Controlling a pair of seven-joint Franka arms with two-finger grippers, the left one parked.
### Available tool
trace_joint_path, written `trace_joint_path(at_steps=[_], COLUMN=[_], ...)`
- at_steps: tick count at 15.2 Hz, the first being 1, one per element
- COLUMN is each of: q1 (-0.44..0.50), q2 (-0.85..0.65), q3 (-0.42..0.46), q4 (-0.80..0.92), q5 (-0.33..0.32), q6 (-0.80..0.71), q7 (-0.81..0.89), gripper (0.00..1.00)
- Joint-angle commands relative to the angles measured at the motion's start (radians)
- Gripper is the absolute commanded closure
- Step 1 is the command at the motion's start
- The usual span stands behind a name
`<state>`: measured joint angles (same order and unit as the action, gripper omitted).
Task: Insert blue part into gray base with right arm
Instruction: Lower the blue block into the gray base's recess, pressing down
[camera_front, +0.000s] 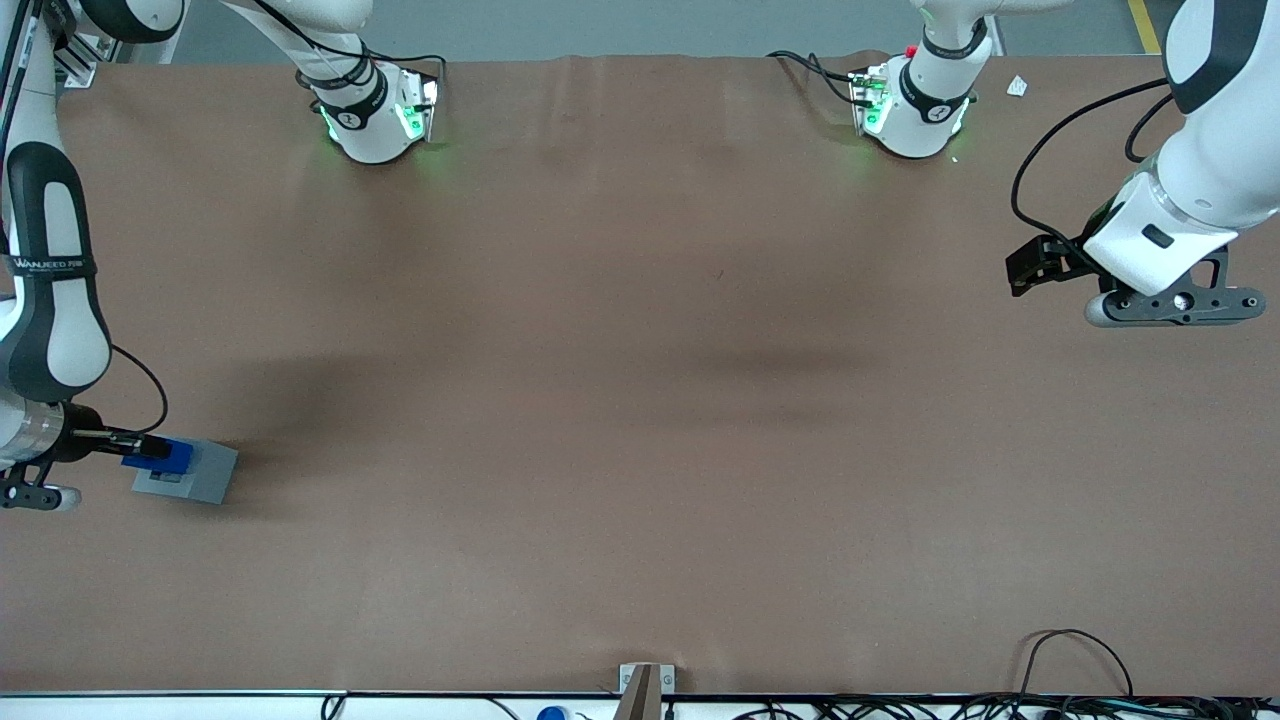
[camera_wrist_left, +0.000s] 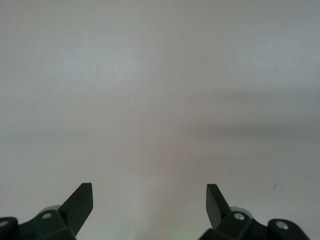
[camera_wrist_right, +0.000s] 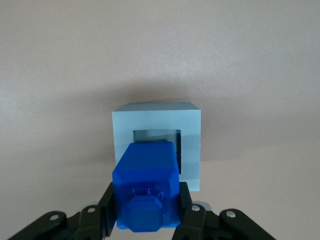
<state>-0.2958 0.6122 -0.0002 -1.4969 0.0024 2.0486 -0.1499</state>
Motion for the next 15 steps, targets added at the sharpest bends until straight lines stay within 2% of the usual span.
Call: trace_joint_path(at_steps=[1,15], q1=[-0.012,-0.022], q2=[0.012,0.027], q3=[0.011,0.011], q4=[0.023,0.038], q5=[-0.015,-0.015], q6=[-0.002,-0.002], q7=[-0.011,-0.02], gripper=[0.99,1.0])
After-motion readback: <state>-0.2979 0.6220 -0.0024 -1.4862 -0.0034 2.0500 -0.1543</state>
